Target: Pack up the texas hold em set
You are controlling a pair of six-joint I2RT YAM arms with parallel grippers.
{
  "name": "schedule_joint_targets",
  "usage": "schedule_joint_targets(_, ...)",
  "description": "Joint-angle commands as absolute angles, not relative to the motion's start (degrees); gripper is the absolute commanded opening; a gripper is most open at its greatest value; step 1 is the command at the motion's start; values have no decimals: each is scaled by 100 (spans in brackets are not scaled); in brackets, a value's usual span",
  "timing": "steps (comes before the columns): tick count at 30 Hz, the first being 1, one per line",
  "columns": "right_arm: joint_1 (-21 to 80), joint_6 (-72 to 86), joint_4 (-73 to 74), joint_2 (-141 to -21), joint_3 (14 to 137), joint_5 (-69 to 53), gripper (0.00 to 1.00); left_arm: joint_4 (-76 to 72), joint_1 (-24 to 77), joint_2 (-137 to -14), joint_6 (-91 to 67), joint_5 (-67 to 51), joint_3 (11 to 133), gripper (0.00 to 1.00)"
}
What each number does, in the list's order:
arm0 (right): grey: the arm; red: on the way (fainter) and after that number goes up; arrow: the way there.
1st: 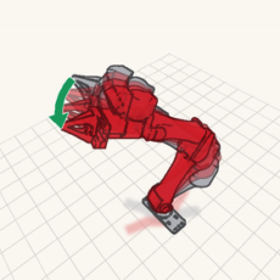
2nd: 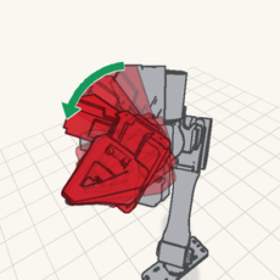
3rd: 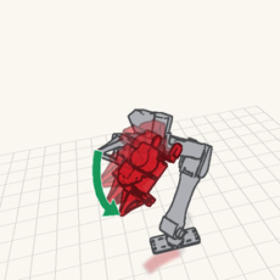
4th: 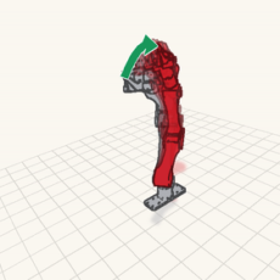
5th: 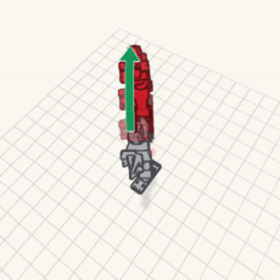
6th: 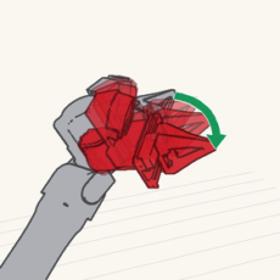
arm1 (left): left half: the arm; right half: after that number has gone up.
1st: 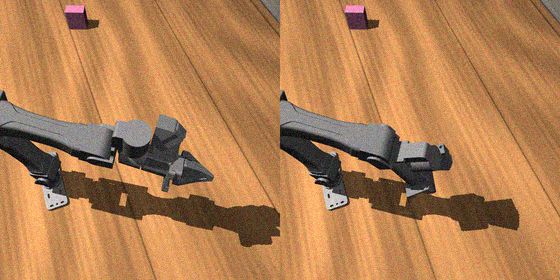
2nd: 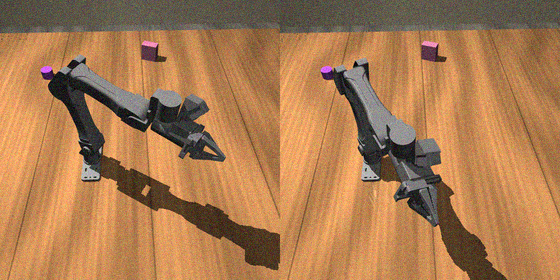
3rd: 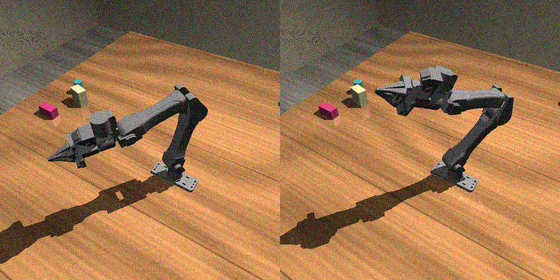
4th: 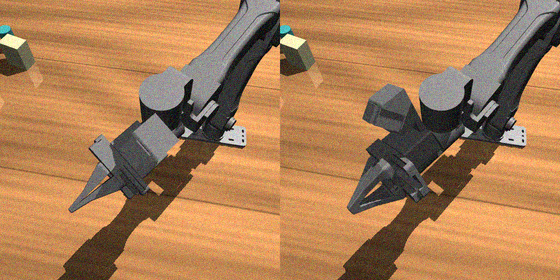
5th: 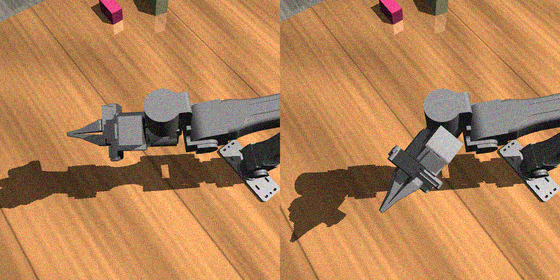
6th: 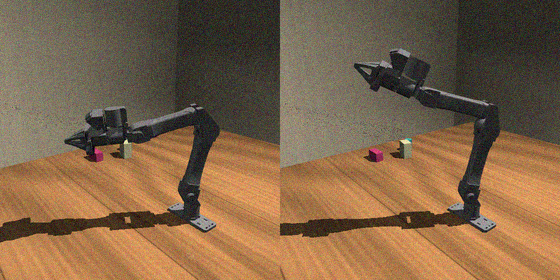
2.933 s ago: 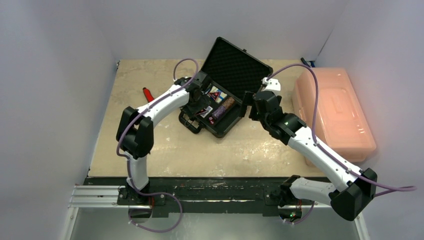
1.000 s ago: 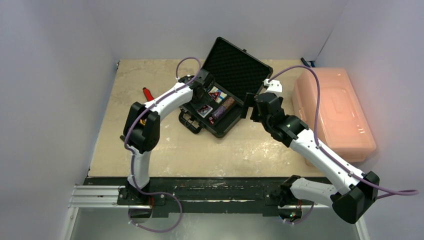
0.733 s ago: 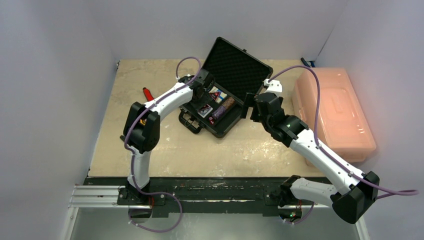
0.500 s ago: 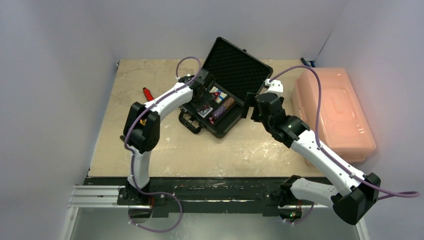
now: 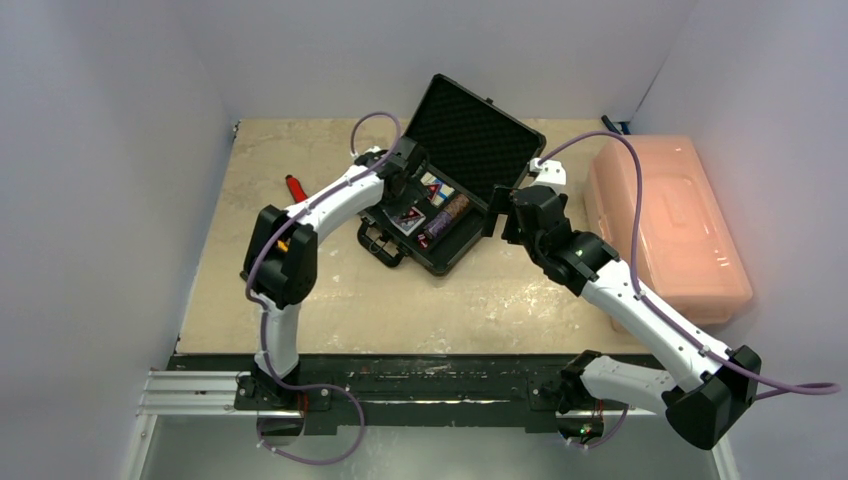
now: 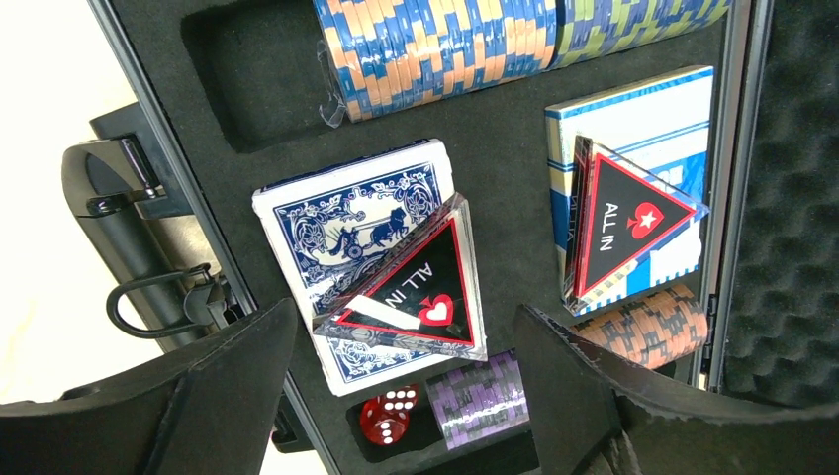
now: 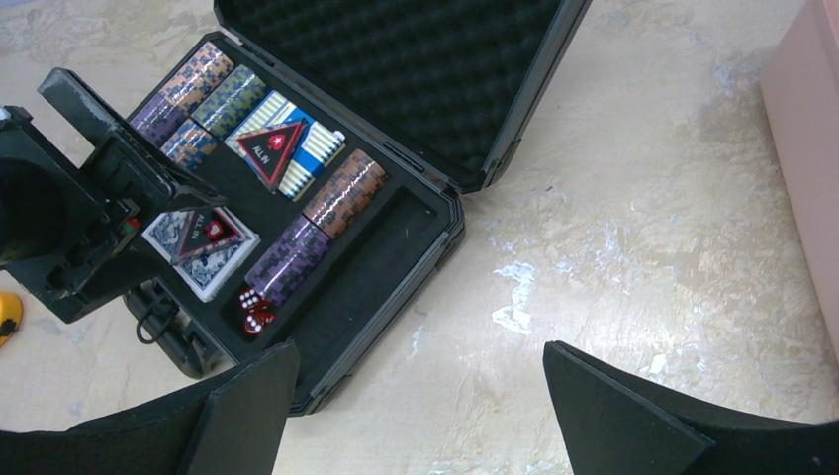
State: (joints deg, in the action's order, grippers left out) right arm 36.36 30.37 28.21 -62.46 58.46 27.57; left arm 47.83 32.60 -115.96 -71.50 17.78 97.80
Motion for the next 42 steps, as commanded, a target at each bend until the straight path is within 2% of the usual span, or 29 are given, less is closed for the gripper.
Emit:
schedule_joint_targets(1, 3626, 2988, 2700, -6100, 5840, 2926, 99, 4593, 3190, -11021, -7065, 1938, 9686, 84)
schedule_joint_targets(4, 3626, 2981, 2713, -6108, 5885, 2951, 99, 4364, 3191, -10721, -6861, 1949, 9449, 97)
schedule_joint_targets(6, 3623, 2971, 2726, -6132, 5933, 2974, 99, 4078, 3191, -10437, -6645, 1959, 9155, 100)
schedule_joint_targets(13, 3629, 2912, 2789, -6249, 6223, 3068, 99, 3404, 3185, -9468, -5720, 1952, 8320, 100)
schedule_joint_targets(27, 3626, 2646, 2870, -6748, 7246, 3351, 99, 3300, 2886, -7163, -3976, 1893, 6660, 99)
schedule_joint_targets(36, 3423, 2106, 2696, -7316, 8176, 3342, 99, 4191, 2672, -5869, -3559, 1666, 6158, 99)
schedule_joint_targets(42, 2624, 1945, 2722, -7727, 8928, 2644, 99, 5030, 2663, -5321, -2924, 1507, 6153, 100)
